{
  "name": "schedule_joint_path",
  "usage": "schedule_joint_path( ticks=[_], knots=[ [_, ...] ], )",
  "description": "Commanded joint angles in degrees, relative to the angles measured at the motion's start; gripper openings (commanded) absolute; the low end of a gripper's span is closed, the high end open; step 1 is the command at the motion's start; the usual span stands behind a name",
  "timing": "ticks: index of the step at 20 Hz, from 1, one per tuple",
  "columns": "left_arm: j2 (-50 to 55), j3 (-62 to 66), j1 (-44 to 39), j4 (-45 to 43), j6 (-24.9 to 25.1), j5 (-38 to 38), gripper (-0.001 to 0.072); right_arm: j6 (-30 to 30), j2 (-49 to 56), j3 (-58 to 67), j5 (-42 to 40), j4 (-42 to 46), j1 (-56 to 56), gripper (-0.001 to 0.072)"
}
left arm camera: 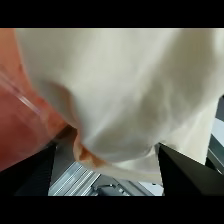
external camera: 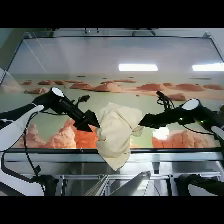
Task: Fold the shirts.
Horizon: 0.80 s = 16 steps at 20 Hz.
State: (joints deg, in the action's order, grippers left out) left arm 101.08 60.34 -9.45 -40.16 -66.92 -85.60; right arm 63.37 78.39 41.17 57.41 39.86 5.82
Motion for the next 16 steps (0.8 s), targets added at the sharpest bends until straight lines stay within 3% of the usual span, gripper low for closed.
schedule_joint_path(
  ticks=[1, 2, 3, 4, 5, 9, 12, 16],
  knots=[
    [0.11, -6.73, -5.31, 6.47, 5.75, 5.46, 0.0615, -0.04, 8.22, 3.43, -2.47, -0.37, 1.14, 0.0376],
    [0.11, -7.32, -7.13, 8.66, 7.26, 7.17, 0.0524, -1.25, 9.31, 4.44, -2.51, -1.97, 1.60, 0.0335],
    [0.13, -7.52, -9.14, 9.81, 8.13, 8.92, 0.0385, -3.63, 9.99, 5.09, -2.49, -4.85, 2.03, 0.0219],
    [0.15, -7.13, -10.84, 9.70, 9.01, 10.01, 0.0147, -5.64, 10.21, 5.64, -2.32, -7.54, 2.12, 0.0008],
    [0.13, -6.21, -11.93, 9.79, 10.75, 9.75, 0.0010, -6.71, 10.01, 6.56, -1.60, -8.66, 1.70, 0.0016],
    [-3.63, 2.43, -10.12, 9.57, 8.48, 0.74, 0.0008, -7.32, 3.30, 13.77, 11.06, -4.81, -7.08, 0.0015],
    [-12.24, 9.20, -3.76, 5.18, 0.96, -4.61, 0.0007, -5.92, -7.34, 18.86, 18.97, -3.67, -17.51, 0.0015],
    [-26.18, 18.43, 2.25, 4.15, -3.67, -6.97, 0.0008, -6.01, -24.33, 21.03, 24.87, -12.79, -27.17, 0.0017]
  ],
)
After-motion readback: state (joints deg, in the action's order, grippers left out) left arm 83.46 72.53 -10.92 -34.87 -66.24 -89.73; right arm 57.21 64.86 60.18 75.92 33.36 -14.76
